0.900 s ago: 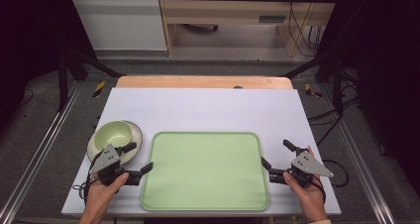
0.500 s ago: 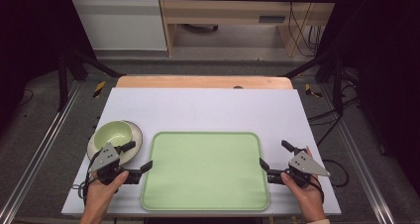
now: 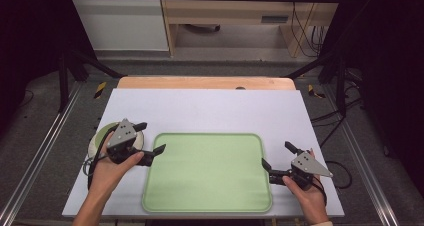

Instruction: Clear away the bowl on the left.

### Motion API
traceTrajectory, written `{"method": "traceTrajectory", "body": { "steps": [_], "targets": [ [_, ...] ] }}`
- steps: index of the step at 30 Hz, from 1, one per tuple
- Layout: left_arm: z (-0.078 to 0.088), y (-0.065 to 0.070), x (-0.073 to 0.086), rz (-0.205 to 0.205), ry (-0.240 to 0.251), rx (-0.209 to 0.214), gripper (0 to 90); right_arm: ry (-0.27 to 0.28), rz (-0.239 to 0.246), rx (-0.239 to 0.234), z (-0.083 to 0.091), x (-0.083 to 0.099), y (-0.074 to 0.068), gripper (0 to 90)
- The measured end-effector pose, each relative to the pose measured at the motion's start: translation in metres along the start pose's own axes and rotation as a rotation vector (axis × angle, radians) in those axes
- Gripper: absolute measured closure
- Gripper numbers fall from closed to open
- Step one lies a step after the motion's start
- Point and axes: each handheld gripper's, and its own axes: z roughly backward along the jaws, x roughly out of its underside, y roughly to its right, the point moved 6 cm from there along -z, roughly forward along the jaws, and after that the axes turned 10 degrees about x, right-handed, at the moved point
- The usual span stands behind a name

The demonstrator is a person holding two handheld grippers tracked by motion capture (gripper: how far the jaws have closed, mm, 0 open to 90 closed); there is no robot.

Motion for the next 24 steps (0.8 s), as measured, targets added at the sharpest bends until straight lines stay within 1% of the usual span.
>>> {"method": "traceTrajectory", "body": {
  "steps": [1,2,3,4,5,6,7,8,9,10,11,12,13,14,15,16,17,18,19,20,21,22,23,24],
  "targets": [
    [0.000,0.000,0.000,0.000,0.000,0.000,6.2,0.000,0.000,0.000,0.000,0.000,0.000,1.9],
    [0.001,-0.006,-0.003,0.005,0.027,0.000,6.2,0.003,0.008,-0.010,0.001,-0.001,-0.002,1.9],
    [0.001,-0.011,-0.003,0.019,0.043,-0.003,6.3,0.004,0.006,-0.010,0.000,-0.001,-0.003,2.0],
    [0.001,-0.014,-0.001,0.034,0.034,-0.001,6.2,0.002,0.007,-0.012,0.000,0.000,-0.003,2.1],
    [0.001,-0.014,-0.001,0.034,0.034,-0.001,5.8,0.002,0.007,-0.012,0.000,0.000,-0.003,2.1],
    [0.003,-0.018,0.000,0.032,0.025,-0.013,5.8,-0.005,0.003,-0.005,-0.001,0.000,-0.002,2.5],
    [0.009,-0.023,0.002,0.040,0.031,-0.039,6.2,-0.004,0.004,-0.005,-0.001,0.000,-0.002,2.6],
    [0.014,-0.026,0.003,0.049,0.040,-0.048,6.0,-0.002,0.004,-0.004,-0.001,0.000,-0.002,2.6],
    [0.014,-0.026,0.003,0.049,0.040,-0.048,5.9,0.001,0.003,-0.003,-0.001,-0.001,-0.002,2.6],
    [0.024,-0.031,0.005,0.073,0.064,-0.082,5.9,0.002,0.001,-0.004,-0.001,-0.001,-0.002,2.6],
    [0.024,-0.031,0.005,0.073,0.064,-0.082,5.9,0.004,0.005,-0.007,-0.001,-0.002,-0.003,2.6],
    [0.035,-0.038,0.008,0.091,0.075,-0.110,6.0,0.003,0.009,-0.009,0.000,-0.002,-0.004,2.6],
    [0.040,-0.042,0.010,0.102,0.078,-0.125,6.0,0.003,0.014,-0.009,0.000,-0.002,-0.004,2.6],
    [0.040,-0.042,0.010,0.102,0.078,-0.125,6.0,0.003,0.014,-0.009,0.000,-0.002,-0.004,2.6],
    [0.050,-0.050,0.016,0.115,0.069,-0.153,6.1,-0.001,0.014,-0.008,0.000,-0.001,-0.005,2.6],
    [0.054,-0.054,0.019,0.131,0.071,-0.165,6.2,0.001,0.014,-0.008,-0.001,-0.001,-0.005,2.6],
    [0.054,-0.054,0.019,0.131,0.071,-0.165,6.3,0.001,0.014,-0.008,-0.001,-0.001,-0.005,2.6],
    [0.062,-0.062,0.025,0.158,0.075,-0.193,6.4,0.003,0.010,-0.005,-0.001,-0.002,-0.004,2.6],
    [0.062,-0.062,0.025,0.158,0.075,-0.193,6.4,0.004,0.009,-0.004,-0.001,-0.002,-0.004,2.6],
    [0.066,-0.065,0.028,0.171,0.080,-0.205,6.6,0.003,0.011,-0.003,0.000,-0.002,-0.004,2.6],
    [0.073,-0.073,0.034,0.199,0.083,-0.237,6.7,0.003,0.009,-0.002,0.000,-0.002,-0.003,2.6],
    [0.076,-0.076,0.037,0.200,0.073,-0.254,6.7,0.004,0.007,-0.001,0.000,-0.002,-0.003,2.6],
    [0.076,-0.076,0.037,0.200,0.073,-0.254,6.8,0.004,0.007,-0.001,0.000,-0.002,-0.003,2.6],
    [0.080,-0.081,0.044,0.200,0.042,-0.288,6.8,0.006,0.007,0.003,0.000,-0.002,-0.002,2.7]
  ]
}}
